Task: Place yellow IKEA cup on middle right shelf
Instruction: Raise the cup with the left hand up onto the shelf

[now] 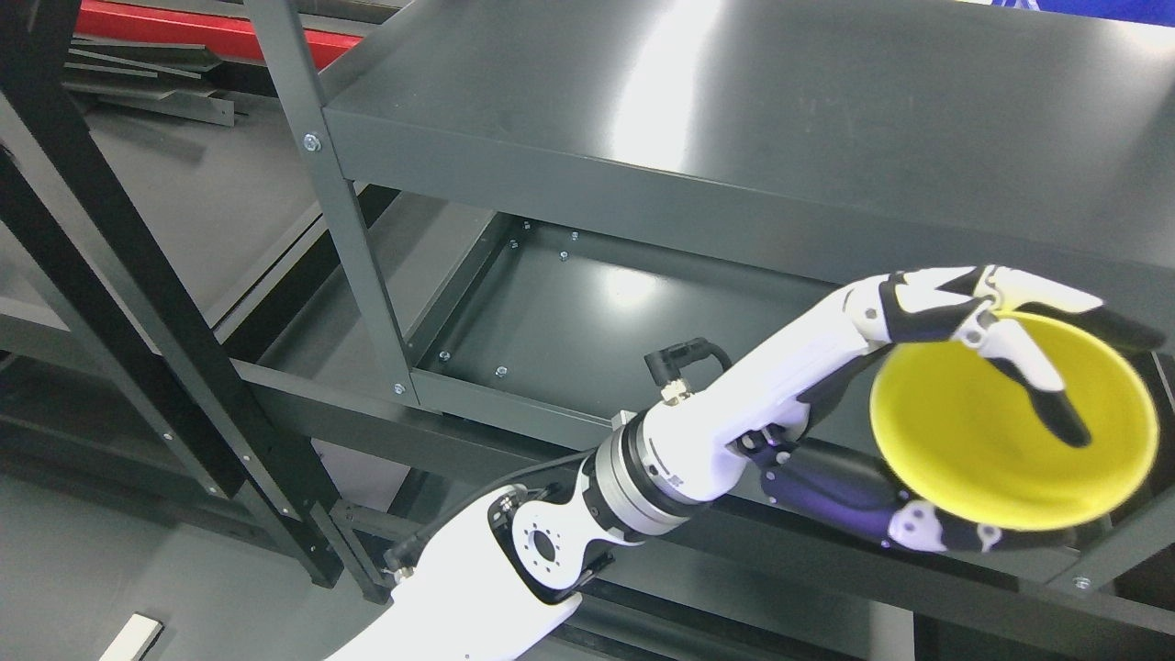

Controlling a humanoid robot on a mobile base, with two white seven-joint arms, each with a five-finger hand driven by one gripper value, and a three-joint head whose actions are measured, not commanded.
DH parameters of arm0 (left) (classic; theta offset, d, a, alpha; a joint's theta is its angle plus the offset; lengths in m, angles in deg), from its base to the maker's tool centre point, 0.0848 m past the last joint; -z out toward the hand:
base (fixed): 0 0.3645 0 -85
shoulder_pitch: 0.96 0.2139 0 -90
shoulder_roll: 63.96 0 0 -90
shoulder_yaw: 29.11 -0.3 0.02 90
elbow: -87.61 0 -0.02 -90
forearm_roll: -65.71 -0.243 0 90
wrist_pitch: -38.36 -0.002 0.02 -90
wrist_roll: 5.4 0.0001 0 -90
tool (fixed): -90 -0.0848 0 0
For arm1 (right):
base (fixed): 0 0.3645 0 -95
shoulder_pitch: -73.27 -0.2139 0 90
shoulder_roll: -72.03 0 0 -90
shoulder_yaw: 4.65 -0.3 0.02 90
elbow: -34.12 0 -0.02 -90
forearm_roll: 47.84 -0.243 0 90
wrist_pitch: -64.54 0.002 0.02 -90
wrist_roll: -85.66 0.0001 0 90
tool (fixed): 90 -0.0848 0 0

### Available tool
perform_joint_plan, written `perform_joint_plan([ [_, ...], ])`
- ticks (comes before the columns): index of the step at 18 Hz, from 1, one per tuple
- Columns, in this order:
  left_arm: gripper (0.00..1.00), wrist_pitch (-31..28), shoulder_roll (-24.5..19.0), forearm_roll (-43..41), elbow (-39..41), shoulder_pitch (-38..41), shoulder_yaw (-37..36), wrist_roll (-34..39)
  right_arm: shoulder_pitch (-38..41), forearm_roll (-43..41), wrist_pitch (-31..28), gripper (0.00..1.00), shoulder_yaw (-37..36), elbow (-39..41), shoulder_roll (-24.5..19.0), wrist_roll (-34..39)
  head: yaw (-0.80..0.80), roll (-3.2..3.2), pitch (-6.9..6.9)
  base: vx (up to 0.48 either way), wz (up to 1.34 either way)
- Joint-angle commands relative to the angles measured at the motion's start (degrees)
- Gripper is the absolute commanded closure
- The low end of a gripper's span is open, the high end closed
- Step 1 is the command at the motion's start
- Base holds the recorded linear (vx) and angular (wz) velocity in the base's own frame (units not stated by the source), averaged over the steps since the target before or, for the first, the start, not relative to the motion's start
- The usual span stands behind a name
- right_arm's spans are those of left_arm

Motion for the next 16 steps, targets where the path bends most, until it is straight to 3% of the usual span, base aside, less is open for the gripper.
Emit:
perform_joint_plan([
  [1, 0.98, -0.11, -0.78, -0.02, 1.71, -3.81, 3.28, -0.10, 0.80, -1.41, -0.05, 0.01, 0.97, -0.01, 1.00, -0.04, 0.00, 0.00, 0.00, 0.025, -0.03],
  [7, 0.99, -0.81, -0.78, -0.02, 1.71, -8.03, 6.62, 1.56, 0.80, -1.41, -0.05, 0.01, 0.97, -0.01, 1.00, -0.04, 0.00, 0.00, 0.00, 0.028, -0.02],
  [12, 1.00, -7.56, -0.78, -0.02, 1.71, -11.10, 8.30, 15.61, 0.80, -1.41, -0.05, 0.01, 0.97, -0.01, 1.00, -0.04, 0.00, 0.00, 0.00, 0.009, -0.02],
  [16, 1.00, -14.16, -0.78, 0.33, 1.71, -13.65, 8.21, 20.72, 0.80, -1.41, -0.05, 0.01, 0.97, -0.01, 1.00, -0.04, 0.00, 0.00, 0.00, 0.000, 0.00],
])
